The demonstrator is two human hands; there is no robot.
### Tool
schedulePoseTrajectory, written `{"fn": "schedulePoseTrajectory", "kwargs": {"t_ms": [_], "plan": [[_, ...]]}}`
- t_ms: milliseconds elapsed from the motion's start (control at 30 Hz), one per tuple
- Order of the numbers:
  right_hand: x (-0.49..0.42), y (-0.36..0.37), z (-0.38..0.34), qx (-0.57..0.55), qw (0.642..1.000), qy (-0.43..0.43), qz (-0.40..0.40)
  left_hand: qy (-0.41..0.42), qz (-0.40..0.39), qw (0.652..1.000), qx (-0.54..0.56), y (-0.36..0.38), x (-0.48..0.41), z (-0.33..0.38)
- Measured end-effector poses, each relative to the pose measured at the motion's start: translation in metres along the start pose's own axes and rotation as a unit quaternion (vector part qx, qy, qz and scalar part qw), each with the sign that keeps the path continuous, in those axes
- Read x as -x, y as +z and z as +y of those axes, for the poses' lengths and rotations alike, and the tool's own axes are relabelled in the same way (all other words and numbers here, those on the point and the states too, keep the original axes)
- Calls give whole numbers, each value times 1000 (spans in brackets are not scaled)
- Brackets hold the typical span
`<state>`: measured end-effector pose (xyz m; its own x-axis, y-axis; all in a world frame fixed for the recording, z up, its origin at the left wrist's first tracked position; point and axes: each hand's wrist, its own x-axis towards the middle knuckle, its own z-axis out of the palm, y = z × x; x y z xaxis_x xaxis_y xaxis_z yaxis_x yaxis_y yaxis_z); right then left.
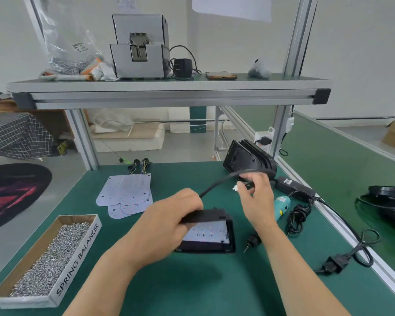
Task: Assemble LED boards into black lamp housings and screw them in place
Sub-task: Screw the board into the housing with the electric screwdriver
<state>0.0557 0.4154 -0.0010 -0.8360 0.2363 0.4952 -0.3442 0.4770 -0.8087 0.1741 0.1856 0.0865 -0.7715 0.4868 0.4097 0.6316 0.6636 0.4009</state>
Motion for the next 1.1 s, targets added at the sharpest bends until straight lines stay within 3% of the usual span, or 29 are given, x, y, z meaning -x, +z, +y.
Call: {"fn": "schedulePoseTrajectory", "kwargs": {"t_ms": [100,133,233,300,400,500,567,633,667,733,767,800,833,967,1100], "plan": [[11,-6,8,-110,980,128,-103,-18,39,997,59,-16,3,-2],[15,-9,11,-133,972,163,-101,-22,45,997,64,-21,4,-2],[18,-15,19,-102,962,242,79,-18,39,998,42,-29,6,-3],[8,-19,17,-75,966,222,109,-9,29,999,29,-32,7,-2],[-15,-17,7,-31,991,132,-19,5,36,999,34,-32,4,0],[-13,-7,-7,-60,987,108,-98,-35,112,988,100,-23,-2,-3],[4,2,-13,-100,982,97,-129,-121,182,957,189,-12,-6,-7],[26,10,-18,-172,967,79,-168,-215,247,888,323,2,-12,-14],[36,13,-21,-241,948,90,-188,-258,275,846,378,8,-14,-18],[54,15,-28,-405,873,154,-224,-334,313,773,438,19,-18,-28],[60,15,-30,-457,836,184,-242,-364,321,750,450,24,-19,-33],[64,12,-34,-466,821,201,-263,-387,323,734,456,30,-19,-36],[66,9,-35,-439,829,205,-280,-401,325,724,459,37,-18,-39],[68,3,-35,-153,929,134,-310,-417,288,716,480,58,-15,-39],[67,-3,-33,-105,953,159,-234,-443,213,695,525,70,-16,-43]]}}
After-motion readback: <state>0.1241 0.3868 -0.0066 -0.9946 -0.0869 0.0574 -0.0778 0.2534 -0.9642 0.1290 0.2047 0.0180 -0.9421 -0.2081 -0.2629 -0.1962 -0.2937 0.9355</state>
